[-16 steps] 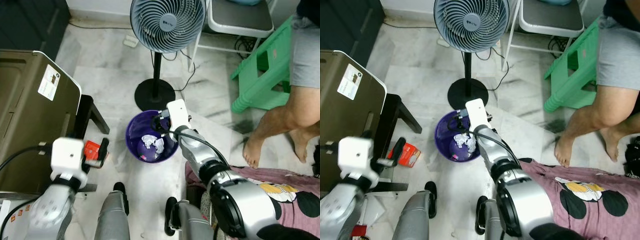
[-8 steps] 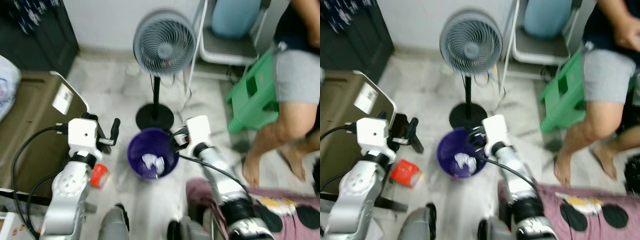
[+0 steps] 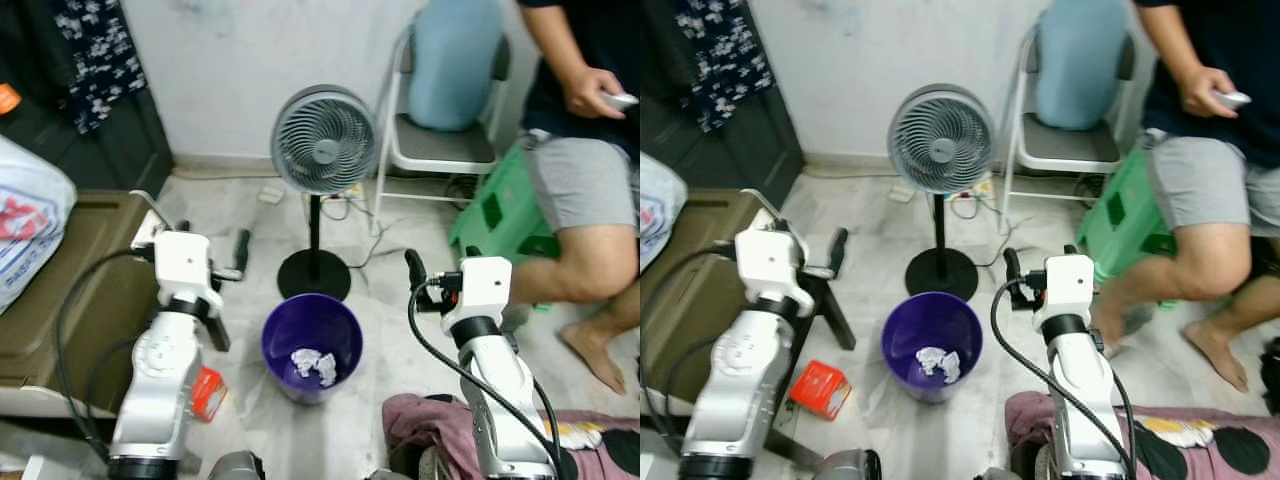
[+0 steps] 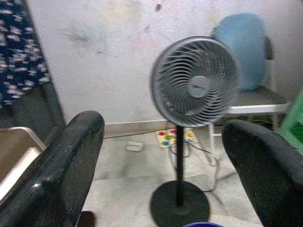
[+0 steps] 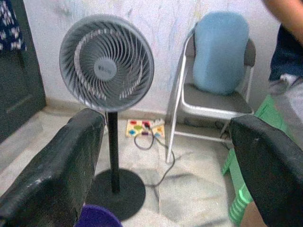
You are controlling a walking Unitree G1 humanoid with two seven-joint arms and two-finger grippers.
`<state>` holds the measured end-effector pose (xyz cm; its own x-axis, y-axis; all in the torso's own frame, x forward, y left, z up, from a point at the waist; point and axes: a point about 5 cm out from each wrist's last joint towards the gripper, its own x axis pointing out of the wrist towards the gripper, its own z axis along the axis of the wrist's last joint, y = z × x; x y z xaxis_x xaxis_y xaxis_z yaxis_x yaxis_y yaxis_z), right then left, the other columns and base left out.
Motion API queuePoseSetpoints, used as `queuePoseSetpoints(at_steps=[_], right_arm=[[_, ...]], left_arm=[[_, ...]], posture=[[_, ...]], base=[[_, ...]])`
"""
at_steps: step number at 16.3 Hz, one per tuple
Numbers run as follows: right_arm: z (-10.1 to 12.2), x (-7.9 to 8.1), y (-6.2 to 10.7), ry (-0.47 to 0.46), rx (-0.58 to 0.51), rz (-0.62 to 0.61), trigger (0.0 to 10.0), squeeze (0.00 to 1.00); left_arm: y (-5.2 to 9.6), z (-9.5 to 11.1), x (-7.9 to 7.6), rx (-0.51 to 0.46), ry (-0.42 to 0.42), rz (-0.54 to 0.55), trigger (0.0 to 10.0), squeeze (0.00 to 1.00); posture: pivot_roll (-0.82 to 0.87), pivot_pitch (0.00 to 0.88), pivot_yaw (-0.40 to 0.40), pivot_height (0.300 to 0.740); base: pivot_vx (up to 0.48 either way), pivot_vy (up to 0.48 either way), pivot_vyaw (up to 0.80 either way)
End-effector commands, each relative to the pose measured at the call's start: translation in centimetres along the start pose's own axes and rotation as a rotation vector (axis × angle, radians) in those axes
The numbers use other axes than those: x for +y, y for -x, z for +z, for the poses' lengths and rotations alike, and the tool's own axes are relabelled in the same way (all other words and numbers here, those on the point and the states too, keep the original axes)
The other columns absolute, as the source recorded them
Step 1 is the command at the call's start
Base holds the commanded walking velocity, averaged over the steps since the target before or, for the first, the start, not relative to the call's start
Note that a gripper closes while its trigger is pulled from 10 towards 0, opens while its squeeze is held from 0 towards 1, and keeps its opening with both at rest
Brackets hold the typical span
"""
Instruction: Clean up the room
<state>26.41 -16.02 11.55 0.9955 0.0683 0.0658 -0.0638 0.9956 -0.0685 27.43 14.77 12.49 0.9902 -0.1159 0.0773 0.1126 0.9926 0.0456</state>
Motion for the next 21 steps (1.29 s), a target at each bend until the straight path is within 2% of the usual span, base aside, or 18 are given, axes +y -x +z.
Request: queuePoseSetpoints(at_steps=[1, 3, 4, 6, 7, 8, 9, 12, 21], right_arm=[[1.0, 0.1, -0.1, -0.007, -0.03, -0.009, 10.0, 1.0], [1.4, -0.1, 0.3, -0.014, -0.035, -0.025, 10.0, 1.0], [1.1, 0.4, 0.5, -0.004, -0.019, -0.001, 10.0, 1.0], [1.3, 0.8, 0.0, 0.018, -0.029, 0.026, 10.0, 0.98], [1.9, 1.3, -0.9, 0.049, -0.051, 0.057, 10.0, 0.27], [2.1, 1.4, -1.0, 0.055, -0.053, 0.062, 10.0, 0.27], [2.2, 1.7, -1.2, 0.055, -0.055, 0.074, 10.0, 0.0], [2.1, 2.6, -1.1, 0.036, -0.045, 0.141, 10.0, 0.0], [2.0, 2.7, -1.0, 0.014, -0.033, 0.156, 10.0, 0.0]], left_arm=[[0.2, 0.0, 0.3, -0.004, 0.001, 0.013, 10.0, 0.0], [0.5, -0.3, 0.3, 0.0, 0.014, 0.011, 10.0, 0.0], [0.6, -0.8, 0.1, 0.01, 0.016, 0.004, 10.0, 0.0], [0.3, -0.9, -0.1, 0.008, 0.015, -0.004, 10.0, 0.0], [-0.3, -0.6, -0.4, -0.007, 0.018, -0.009, 10.0, 0.0], [-0.4, -0.5, -0.4, -0.011, 0.019, -0.008, 10.0, 0.0], [-0.4, -0.4, -0.4, -0.015, 0.019, -0.008, 10.0, 0.0], [-0.1, -0.7, -0.7, -0.016, 0.017, -0.021, 10.0, 0.0], [-0.1, -0.8, -0.9, -0.019, 0.025, -0.021, 10.0, 0.0]], posture=[[-0.02, 0.0, 0.024, 0.74], [-0.02, 0.0, 0.029, 0.74], [-0.03, 0.0, 0.03, 0.74], [-0.04, 0.0, 0.028, 0.74], [-0.03, 0.0, 0.021, 0.74], [-0.03, 0.0, 0.02, 0.74], [-0.03, 0.0, 0.016, 0.74], [-0.03, 0.0, 0.004, 0.74], [-0.04, 0.0, 0.007, 0.74]], base=[[0.0, 0.0, 0.0], [0.0, 0.0, 0.0], [0.0, 0.0, 0.0], [0.0, 0.0, 0.4], [0.0, 0.0, 0.8], [0.0, 0.0, 0.8], [0.0, 0.0, 0.8], [0.0, 0.0, 0.8], [0.0, 0.0, 0.8]])
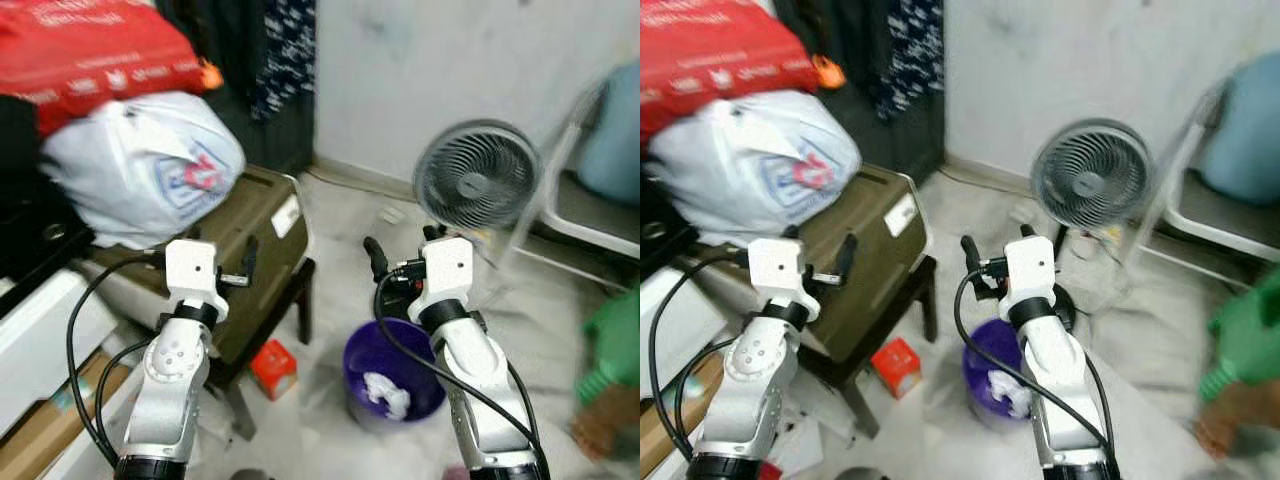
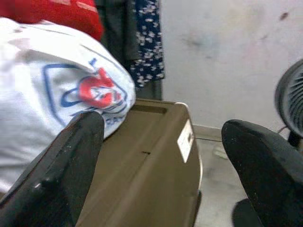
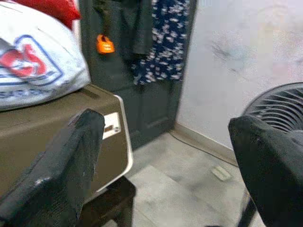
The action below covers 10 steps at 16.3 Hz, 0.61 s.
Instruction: Clean up the room
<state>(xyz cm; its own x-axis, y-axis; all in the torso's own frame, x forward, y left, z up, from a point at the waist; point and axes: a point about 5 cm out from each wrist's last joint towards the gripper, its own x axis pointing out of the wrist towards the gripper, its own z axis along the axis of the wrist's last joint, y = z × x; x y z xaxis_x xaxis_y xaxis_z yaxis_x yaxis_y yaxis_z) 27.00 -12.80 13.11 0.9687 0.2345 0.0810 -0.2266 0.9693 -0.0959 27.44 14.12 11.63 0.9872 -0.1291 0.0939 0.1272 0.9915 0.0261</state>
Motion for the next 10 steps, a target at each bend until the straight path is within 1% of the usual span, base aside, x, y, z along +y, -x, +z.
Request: queuePoseSetpoints(at_steps=[1, 10], right_arm=[[0.28, -0.34, -0.13, -0.003, -0.003, -0.009, 10.0, 0.0], [0.17, -0.14, -0.07, -0.015, 0.009, -0.006, 10.0, 0.0]], left_arm=[[-0.09, 0.05, -0.23, -0.003, 0.005, -0.01, 10.0, 0.0], [0.12, 0.18, -0.15, -0.008, 0.003, 0.01, 10.0, 0.0]], posture=[[-0.04, 0.0, 0.006, 0.74], [-0.03, 0.0, 0.002, 0.74]], base=[[0.0, 0.0, 0.8], [0.0, 0.0, 0.8]])
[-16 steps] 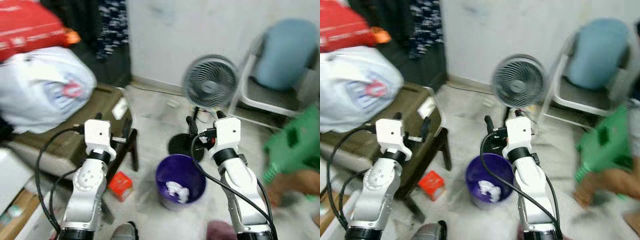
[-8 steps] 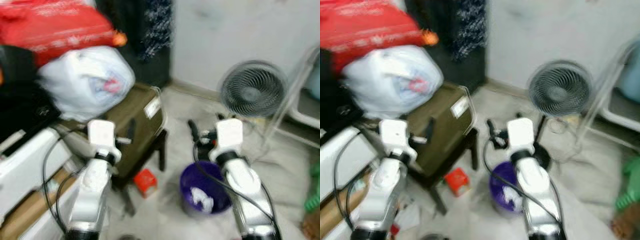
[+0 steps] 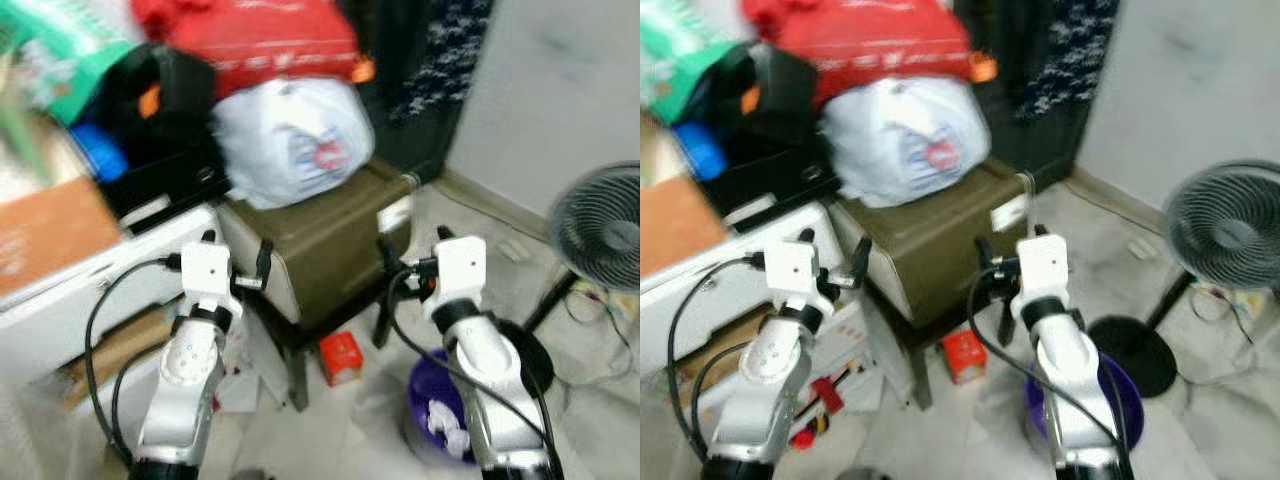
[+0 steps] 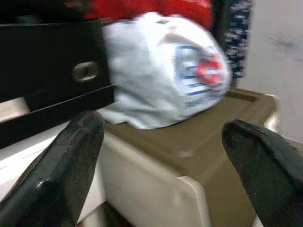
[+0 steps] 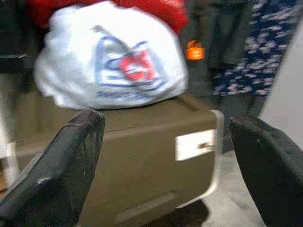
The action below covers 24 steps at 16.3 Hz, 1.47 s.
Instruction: Clean up the room
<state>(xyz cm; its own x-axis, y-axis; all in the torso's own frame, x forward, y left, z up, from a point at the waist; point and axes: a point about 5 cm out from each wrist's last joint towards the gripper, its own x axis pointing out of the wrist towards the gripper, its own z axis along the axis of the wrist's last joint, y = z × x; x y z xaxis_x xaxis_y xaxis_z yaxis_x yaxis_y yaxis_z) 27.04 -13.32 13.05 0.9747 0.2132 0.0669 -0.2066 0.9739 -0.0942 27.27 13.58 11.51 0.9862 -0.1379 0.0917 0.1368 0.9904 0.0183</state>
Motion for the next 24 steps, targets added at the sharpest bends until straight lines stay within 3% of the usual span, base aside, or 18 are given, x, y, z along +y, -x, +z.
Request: queuePoseSetpoints(at_steps=[1, 24], right_arm=[[0.27, 0.41, -0.08, -0.015, -0.007, 0.015, 10.0, 0.0], [0.24, 0.68, -0.78, -0.03, -0.001, 0.04, 10.0, 0.0]], left_arm=[[0.05, 0.26, 0.4, -0.008, -0.006, 0.017, 10.0, 0.0], [-0.05, 0.02, 0.62, 0.023, -0.023, 0.044, 10.0, 0.0]], posture=[[-0.03, 0.0, 0.002, 0.74], [-0.02, 0.0, 0.006, 0.74]], base=[[0.0, 0.0, 0.8], [0.0, 0.0, 0.8]])
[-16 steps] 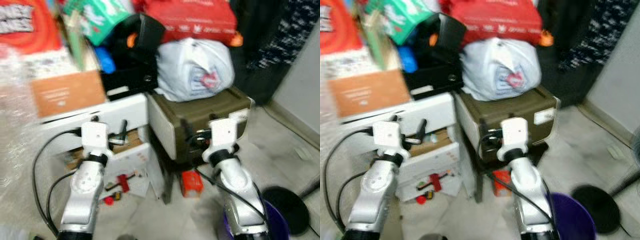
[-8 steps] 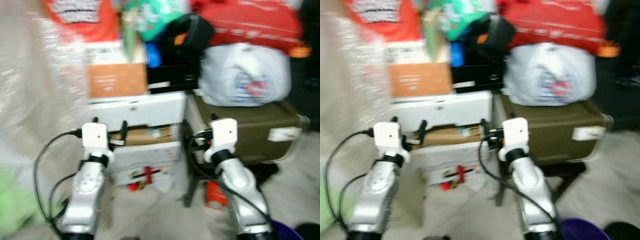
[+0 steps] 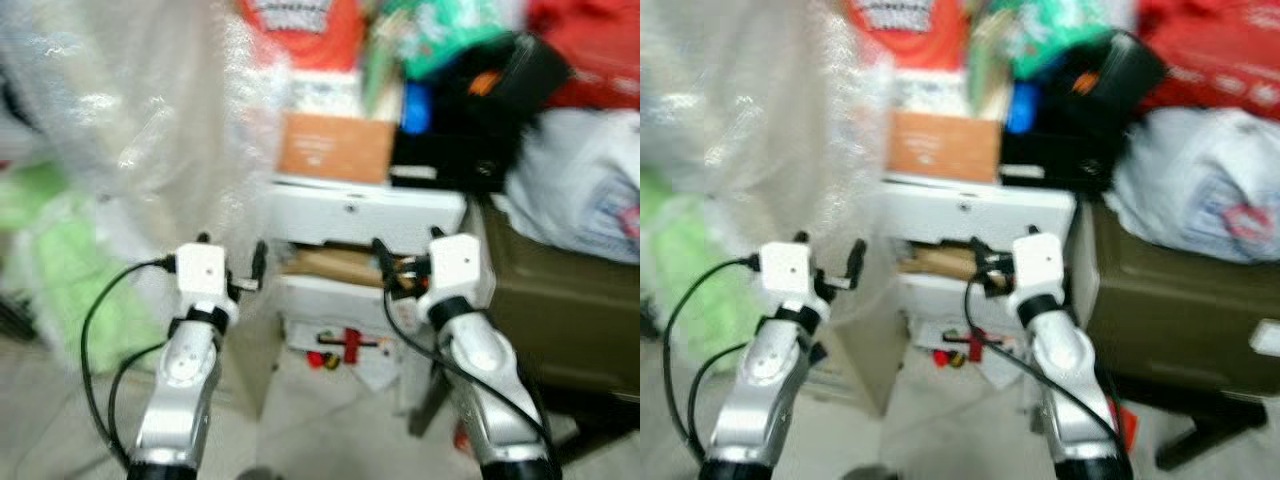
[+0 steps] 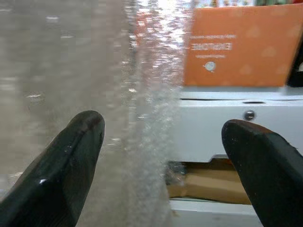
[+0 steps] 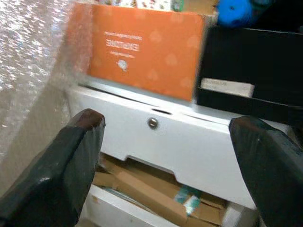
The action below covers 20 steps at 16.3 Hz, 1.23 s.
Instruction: Clean up the room
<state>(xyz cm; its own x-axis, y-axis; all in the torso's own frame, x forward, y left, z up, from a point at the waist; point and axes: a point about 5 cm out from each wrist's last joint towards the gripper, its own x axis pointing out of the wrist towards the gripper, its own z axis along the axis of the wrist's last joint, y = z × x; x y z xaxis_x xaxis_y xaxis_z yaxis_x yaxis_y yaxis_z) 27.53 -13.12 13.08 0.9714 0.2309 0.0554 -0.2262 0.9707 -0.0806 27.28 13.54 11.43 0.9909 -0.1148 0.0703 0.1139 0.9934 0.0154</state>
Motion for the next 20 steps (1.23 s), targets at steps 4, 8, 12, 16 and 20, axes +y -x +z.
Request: queuePoseSetpoints(at_steps=[4, 8, 12, 16, 20], right_arm=[[0.0, 0.6, -0.3, -0.021, -0.009, 0.001, 10.0, 0.0], [-1.4, 0.5, -0.8, -0.068, 0.037, -0.032, 10.0, 0.0], [-1.1, 0.6, -2.0, -0.039, 0.027, -0.057, 10.0, 0.0], [-0.6, 0.8, -1.7, 0.098, -0.023, -0.061, 10.0, 0.0], [-1.3, 1.0, -0.9, 0.086, 0.013, -0.011, 10.0, 0.0]], left_arm=[[0.1, -0.4, 1.5, 0.031, -0.06, 0.084, 10.0, 0.0], [0.8, -2.6, 3.2, 0.15, -0.04, 0.186, 10.0, 0.0], [0.3, -1.5, 2.8, 0.085, -0.03, 0.126, 10.0, 0.0], [0.9, -1.0, 3.8, 0.057, -0.088, 0.19, 10.0, 0.0], [1.2, -1.4, 3.0, 0.075, -0.063, 0.132, 10.0, 0.0]], posture=[[-0.02, 0.0, 0.013, 0.74], [0.01, 0.0, 0.009, 0.74], [0.02, 0.0, 0.014, 0.74], [0.02, 0.0, 0.006, 0.74], [0.02, 0.0, 0.004, 0.74]], base=[[0.0, 0.0, 0.75], [0.0, 0.0, 0.0], [0.0, 0.0, 0.0], [0.0, 0.0, 0.0], [0.0, 0.0, 0.4]])
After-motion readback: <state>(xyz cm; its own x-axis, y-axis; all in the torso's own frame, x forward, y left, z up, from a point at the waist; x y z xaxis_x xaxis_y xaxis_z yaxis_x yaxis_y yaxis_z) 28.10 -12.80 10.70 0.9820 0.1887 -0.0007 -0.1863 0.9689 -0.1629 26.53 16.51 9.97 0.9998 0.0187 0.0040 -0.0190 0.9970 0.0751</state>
